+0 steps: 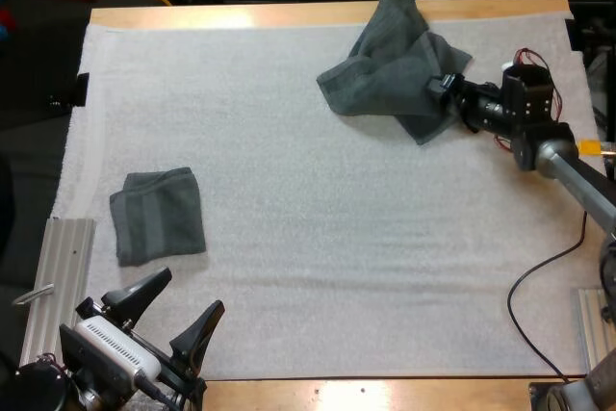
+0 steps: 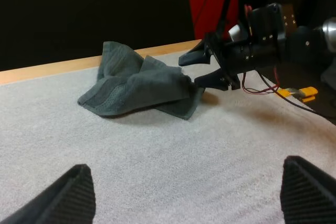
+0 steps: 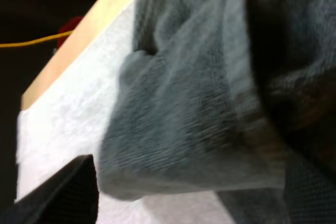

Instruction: Pick towel from pile, fold and stack

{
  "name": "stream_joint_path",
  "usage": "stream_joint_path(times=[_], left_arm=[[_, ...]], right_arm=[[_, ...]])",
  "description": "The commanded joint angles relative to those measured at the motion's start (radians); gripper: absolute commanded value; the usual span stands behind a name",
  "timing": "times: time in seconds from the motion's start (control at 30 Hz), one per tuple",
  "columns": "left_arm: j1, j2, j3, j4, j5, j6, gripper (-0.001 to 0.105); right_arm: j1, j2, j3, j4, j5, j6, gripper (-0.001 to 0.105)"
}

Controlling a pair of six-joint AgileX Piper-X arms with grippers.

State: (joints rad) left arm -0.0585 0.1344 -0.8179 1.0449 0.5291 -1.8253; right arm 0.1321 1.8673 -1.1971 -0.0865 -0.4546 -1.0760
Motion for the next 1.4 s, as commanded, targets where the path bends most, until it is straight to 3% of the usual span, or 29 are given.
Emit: stream_joint_path(times=[0.0, 0.67, 0.9, 1.07, 1.13, 1.2, 1.27, 1.37], left_arm=[[0.001, 0.002, -0.008, -0.011, 0.011, -0.008, 0.071], [0.001, 0.002, -0.008, -0.011, 0.052, -0.008, 0.071], [0.001, 0.002, -0.008, -0.011, 0.052, -0.008, 0.071], [0.001, 0.002, -0.008, -0.011, 0.052, -0.008, 0.071], [0.001, 0.002, -0.008, -0.011, 0.052, -0.008, 0.071], [0.001, 0.002, -0.008, -0.011, 0.052, -0.008, 0.071], [0.001, 0.002, -0.008, -0.011, 0.052, -0.008, 0.071], [0.001, 0.002, -0.008, -0.011, 0.052, -0.008, 0.071]], right_arm=[[0.002, 0.011, -0.007, -0.008, 0.010, -0.003, 0.071], [0.084, 0.118, -0.010, -0.078, 0.078, 0.011, 0.070], [0.082, 0.118, -0.010, -0.135, 0.140, 0.060, 0.045], [0.082, 0.118, -0.010, -0.162, 0.160, 0.062, 0.041], [0.082, 0.118, -0.010, -0.164, 0.167, 0.062, 0.032], [0.082, 0.118, -0.010, -0.164, 0.174, 0.060, 0.011], [0.082, 0.118, -0.010, -0.164, 0.174, 0.056, 0.000], [0.082, 0.118, -0.010, -0.164, 0.174, 0.056, 0.001]])
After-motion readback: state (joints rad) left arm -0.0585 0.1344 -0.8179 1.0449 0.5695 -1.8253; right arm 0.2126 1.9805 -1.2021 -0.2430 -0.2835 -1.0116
